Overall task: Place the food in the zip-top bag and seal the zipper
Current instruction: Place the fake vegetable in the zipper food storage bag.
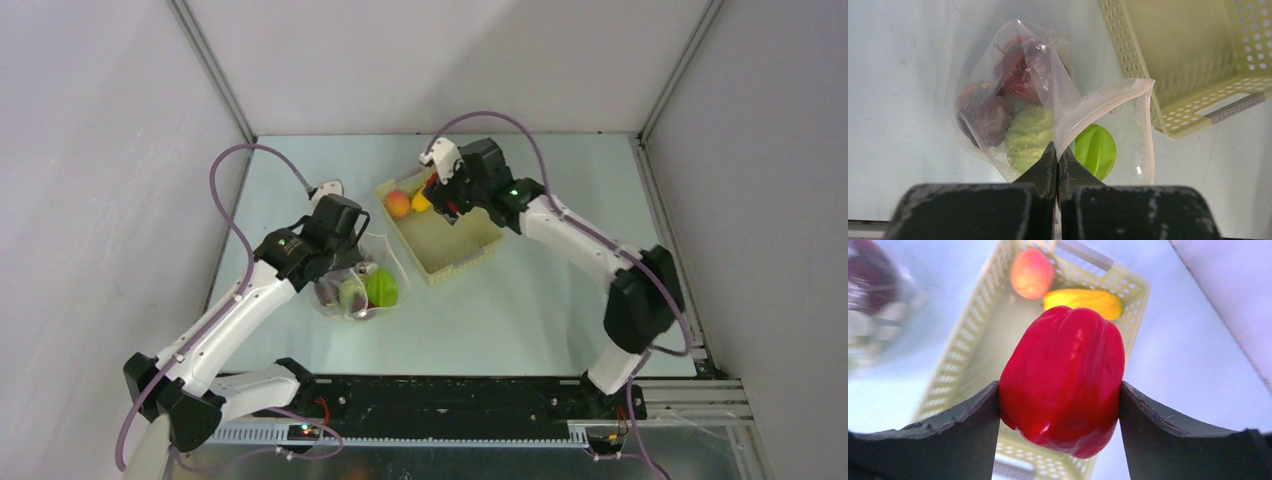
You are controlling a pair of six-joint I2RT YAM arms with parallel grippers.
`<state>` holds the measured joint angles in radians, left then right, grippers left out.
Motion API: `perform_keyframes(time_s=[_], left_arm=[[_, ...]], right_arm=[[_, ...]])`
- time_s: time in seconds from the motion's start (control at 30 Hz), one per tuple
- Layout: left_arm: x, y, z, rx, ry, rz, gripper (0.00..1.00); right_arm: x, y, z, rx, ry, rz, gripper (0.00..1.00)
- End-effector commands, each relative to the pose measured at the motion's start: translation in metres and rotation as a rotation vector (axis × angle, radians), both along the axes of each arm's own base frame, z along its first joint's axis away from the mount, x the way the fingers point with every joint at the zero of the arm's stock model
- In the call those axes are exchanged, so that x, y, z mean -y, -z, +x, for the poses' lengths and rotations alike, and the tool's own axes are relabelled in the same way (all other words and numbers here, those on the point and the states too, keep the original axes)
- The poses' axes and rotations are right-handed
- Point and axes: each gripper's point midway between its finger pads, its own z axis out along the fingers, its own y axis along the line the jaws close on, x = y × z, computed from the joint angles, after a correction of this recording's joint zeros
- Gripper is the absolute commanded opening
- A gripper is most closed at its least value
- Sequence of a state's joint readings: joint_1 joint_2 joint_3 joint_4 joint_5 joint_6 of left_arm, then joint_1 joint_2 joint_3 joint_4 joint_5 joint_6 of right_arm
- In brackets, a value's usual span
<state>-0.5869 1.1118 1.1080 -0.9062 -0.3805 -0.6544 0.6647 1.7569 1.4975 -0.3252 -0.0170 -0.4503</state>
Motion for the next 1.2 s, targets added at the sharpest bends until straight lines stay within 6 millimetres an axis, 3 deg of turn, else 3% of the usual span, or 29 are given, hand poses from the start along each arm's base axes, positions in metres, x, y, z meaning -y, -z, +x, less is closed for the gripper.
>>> perform_keyframes(time_s=[0.0, 0.03, 0.07, 0.1, 0.17, 0.23, 0.37, 0.67, 1.03, 1.17], left_arm=[[-0.001, -0.020, 0.005, 0.062, -0.012, -0.021, 0.00], [-0.001, -0.020, 0.005, 0.062, -0.013, -0.021, 0.00], [-0.001, -0.020, 0.005, 0.061, -0.013, -0.019, 0.00], [-0.001, -0.021, 0.005, 0.063, -0.009, -0.021, 0.00], [0.000, -0.022, 0.006, 0.067, -0.005, -0.020, 0.00], [0.000, -0.022, 0.006, 0.065, -0.001, -0.014, 0.00], [0.001, -0.023, 0.006, 0.060, 0.011, -0.014, 0.00], [-0.001, -0.031, 0.001, 0.068, 0.019, -0.019, 0.00], [0.004, -0.042, -0.003, 0.068, 0.056, -0.048, 0.00], [0.007, -0.042, -0.004, 0.065, 0.071, -0.062, 0.00]], right_arm=[[-0.019, -0.058, -0.056, -0.160, -0.064, 0.395, 0.31], [-0.020, -0.077, -0.071, -0.190, -0.072, 0.483, 0.31], [-0.026, -0.076, -0.087, -0.230, -0.135, 0.534, 0.31], [-0.033, -0.092, -0.110, -0.287, -0.194, 0.611, 0.31], [-0.043, -0.100, -0.138, -0.366, -0.288, 0.701, 0.31], [-0.053, -0.096, -0.163, -0.486, -0.331, 0.733, 0.31], [-0.087, -0.096, -0.187, -0.607, -0.377, 0.800, 0.29], [-0.140, -0.063, -0.185, -0.797, -0.316, 0.896, 0.34], [-0.154, -0.025, -0.167, -0.765, -0.169, 0.818, 0.44], [-0.156, -0.017, -0.158, -0.741, -0.099, 0.799, 0.54]])
